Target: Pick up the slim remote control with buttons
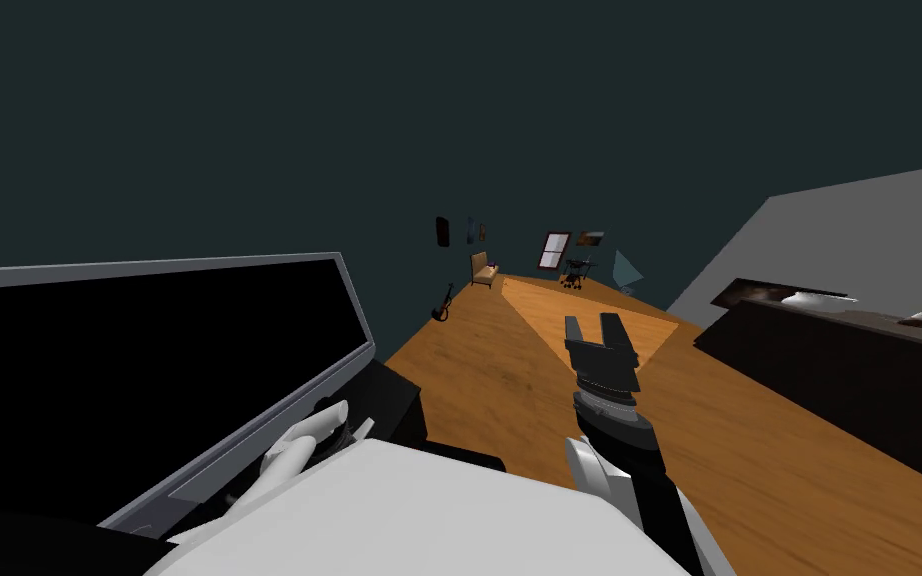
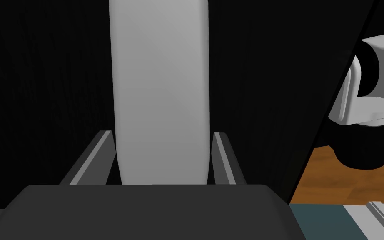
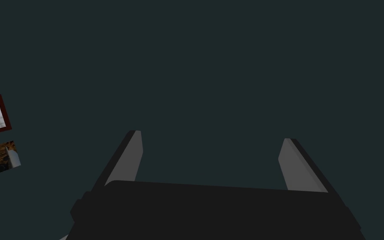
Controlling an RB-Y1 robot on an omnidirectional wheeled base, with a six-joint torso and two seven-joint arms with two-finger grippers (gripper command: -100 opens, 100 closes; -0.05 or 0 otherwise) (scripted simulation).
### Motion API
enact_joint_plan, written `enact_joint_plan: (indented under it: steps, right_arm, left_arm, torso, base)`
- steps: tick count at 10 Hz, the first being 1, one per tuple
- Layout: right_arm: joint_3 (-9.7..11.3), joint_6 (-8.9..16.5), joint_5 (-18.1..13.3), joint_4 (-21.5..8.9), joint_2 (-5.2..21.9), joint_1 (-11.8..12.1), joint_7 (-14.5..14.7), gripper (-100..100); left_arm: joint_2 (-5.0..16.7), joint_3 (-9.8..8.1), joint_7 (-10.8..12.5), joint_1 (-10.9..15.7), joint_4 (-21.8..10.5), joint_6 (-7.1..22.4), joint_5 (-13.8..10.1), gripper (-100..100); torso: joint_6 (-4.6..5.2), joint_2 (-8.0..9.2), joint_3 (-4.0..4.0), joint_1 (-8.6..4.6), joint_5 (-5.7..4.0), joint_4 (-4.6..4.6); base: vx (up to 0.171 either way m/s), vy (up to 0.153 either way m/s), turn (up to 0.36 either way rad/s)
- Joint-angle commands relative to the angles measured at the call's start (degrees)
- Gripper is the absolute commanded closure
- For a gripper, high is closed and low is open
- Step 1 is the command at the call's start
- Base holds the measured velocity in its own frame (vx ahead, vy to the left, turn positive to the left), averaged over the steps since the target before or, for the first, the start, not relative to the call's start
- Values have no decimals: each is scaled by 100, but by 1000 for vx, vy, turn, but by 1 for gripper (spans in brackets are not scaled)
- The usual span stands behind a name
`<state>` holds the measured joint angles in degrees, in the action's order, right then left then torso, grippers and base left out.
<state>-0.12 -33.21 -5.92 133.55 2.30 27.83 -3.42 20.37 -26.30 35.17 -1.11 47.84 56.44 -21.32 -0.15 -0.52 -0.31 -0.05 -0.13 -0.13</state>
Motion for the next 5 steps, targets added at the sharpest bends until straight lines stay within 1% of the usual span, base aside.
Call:
enact_joint_plan:
  steps: [1, 2, 4, 5]
  right_arm:
    - [0, 0, 0, 0, 0, 0, 0, 0]
    - [0, 0, 0, 0, 0, -1, 0, 0]
    - [0, 0, 0, 0, 0, 0, 0, 0]
    - [0, 0, 0, 0, 0, 0, 0, 0]
  left_arm:
    - [25, 2, -159, -57, 8, -8, -61, 100]
    - [72, 0, -344, -177, 123, 40, -169, 100]
    - [167, -4, -671, -416, 352, 137, -386, 100]
    - [167, -4, -716, -416, 352, 137, -386, 100]
  torso:
    - [0, 0, 0, 0, 0, 0]
    - [11, 8, 4, 1, 5, 3]
    - [4, 7, 3, -5, 0, 1]
    - [4, -3, -1, -15, -1, 0]
  base:
    - [98, -63, 81]
    - [92, -63, 97]
    - [138, -93, 207]
    - [112, -71, 108]
